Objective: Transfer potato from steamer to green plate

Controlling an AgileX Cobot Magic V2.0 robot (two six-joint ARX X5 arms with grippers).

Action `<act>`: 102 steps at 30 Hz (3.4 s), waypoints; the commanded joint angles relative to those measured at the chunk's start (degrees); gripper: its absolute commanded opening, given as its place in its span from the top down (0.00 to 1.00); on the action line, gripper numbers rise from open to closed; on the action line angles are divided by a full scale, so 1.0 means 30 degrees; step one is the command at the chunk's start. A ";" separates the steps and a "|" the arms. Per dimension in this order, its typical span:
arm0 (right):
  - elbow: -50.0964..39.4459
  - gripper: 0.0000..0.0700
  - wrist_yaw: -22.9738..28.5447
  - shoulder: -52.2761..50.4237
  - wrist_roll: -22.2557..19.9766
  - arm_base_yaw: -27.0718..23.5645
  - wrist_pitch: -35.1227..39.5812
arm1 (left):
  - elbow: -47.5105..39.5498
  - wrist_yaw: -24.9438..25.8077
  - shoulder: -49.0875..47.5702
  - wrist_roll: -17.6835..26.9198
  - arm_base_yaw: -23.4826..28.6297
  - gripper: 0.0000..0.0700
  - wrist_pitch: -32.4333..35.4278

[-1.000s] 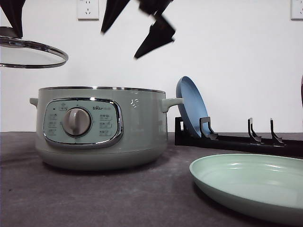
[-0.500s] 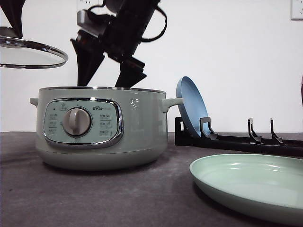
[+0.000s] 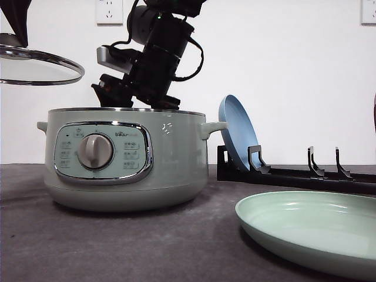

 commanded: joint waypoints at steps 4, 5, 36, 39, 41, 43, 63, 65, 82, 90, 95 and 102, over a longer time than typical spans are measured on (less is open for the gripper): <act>0.0583 0.13 -0.0007 0.0711 -0.0155 0.0204 0.0311 | 0.0852 0.0051 -0.0182 0.0036 0.0015 1.00 0.0503; 0.0583 0.13 -0.0007 0.0711 -0.0149 0.0204 0.0328 | 0.0852 0.0051 -0.0182 0.0036 0.0015 1.00 0.0499; 0.1021 0.73 0.0000 0.1129 0.0306 0.0284 0.0034 | 0.0852 0.0066 -0.0182 0.0036 0.0000 1.00 0.0488; 0.2368 0.73 0.0007 0.0844 0.0309 0.0265 -0.1145 | 0.0852 0.0066 -0.0182 0.0036 0.0000 1.00 0.0480; 0.3594 0.73 0.0007 0.0571 0.0361 0.0210 -0.2283 | 0.0852 0.0066 -0.0182 0.0036 0.0000 1.00 0.0470; 0.4648 0.73 0.0036 0.0138 0.0424 0.0165 -0.3463 | 0.0852 0.0066 -0.0182 0.0036 0.0000 1.00 0.0461; -0.4795 0.73 0.3260 -1.4847 0.2866 -0.0641 -0.7299 | 0.0852 0.0073 -0.0182 0.0044 0.0000 1.00 0.0377; -0.7035 0.73 0.3035 -1.6880 0.3316 -0.0841 -0.7293 | 0.0852 0.0070 -0.0182 0.0044 0.0000 1.00 0.0355; -2.4022 0.73 0.2980 -2.5753 0.7854 -0.1464 0.0521 | 0.0840 0.0073 -0.0182 0.0036 -0.0020 1.00 0.0356; -2.9728 0.73 0.2994 -2.5144 0.8927 -0.1616 0.7301 | 0.0701 0.0073 -0.0182 0.0036 -0.0240 1.00 0.0441; -3.1326 0.73 0.2984 -2.4192 0.8952 -0.2246 0.9512 | 0.0587 0.0073 -0.0182 0.0036 -0.0376 1.00 0.0494; -3.1948 0.73 0.2986 -2.2540 0.8711 -0.3311 1.0458 | 0.0583 0.0073 -0.0182 0.0044 -0.0488 1.00 0.0518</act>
